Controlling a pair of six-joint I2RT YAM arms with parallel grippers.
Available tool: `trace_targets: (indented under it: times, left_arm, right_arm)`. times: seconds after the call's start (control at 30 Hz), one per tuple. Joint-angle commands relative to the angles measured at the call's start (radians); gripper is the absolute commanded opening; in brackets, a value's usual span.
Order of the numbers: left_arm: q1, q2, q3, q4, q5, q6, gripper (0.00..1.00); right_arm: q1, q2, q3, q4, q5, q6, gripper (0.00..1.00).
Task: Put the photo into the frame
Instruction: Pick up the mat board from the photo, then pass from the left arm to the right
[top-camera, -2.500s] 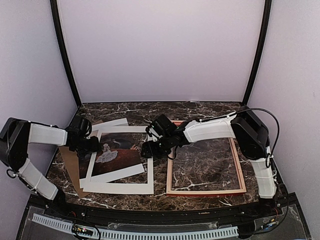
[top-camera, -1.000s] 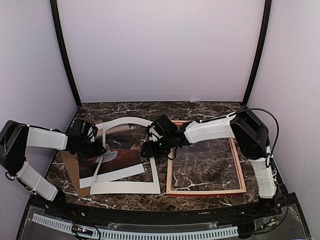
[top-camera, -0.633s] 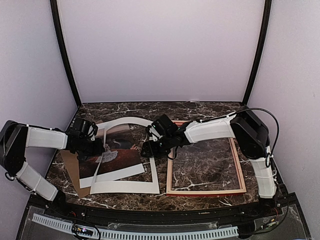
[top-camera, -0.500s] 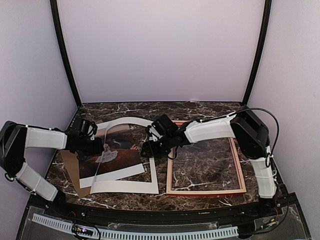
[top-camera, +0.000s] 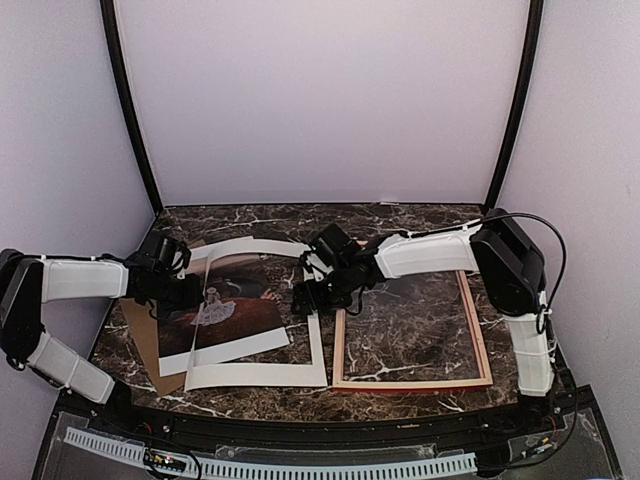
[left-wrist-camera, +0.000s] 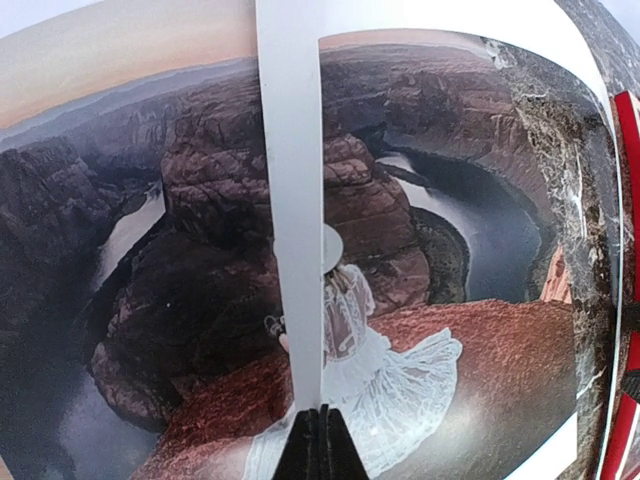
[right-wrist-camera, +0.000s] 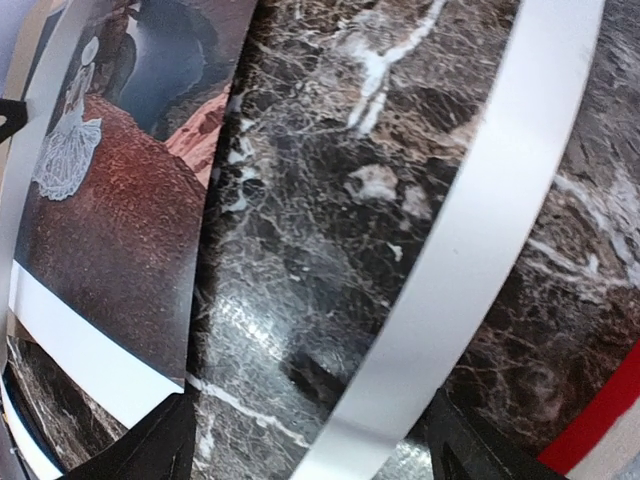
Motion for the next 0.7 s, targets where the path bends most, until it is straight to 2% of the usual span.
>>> trace_targets:
  times: [0.0, 0.3, 0.67]
  left_arm:
    - [-0.005, -0.066, 0.038, -0.050, -0.021, -0.007, 0.00]
    - [-0.005, -0.099, 0.046, -0.065, -0.028, -0.011, 0.00]
    - [-0.011, -0.113, 0.035, -0.057, -0.034, -0.021, 0.00]
  right_arm:
    - [-0.017, -0.078, 0.013, -0.063, 0.049, -0.018, 0.82]
    - [-0.041, -0.153, -0.021, -0.067, 0.060, -0.026, 0.86]
    - [-0.060, -0.189, -0.097, 0.090, -0.143, 0.038, 0.75]
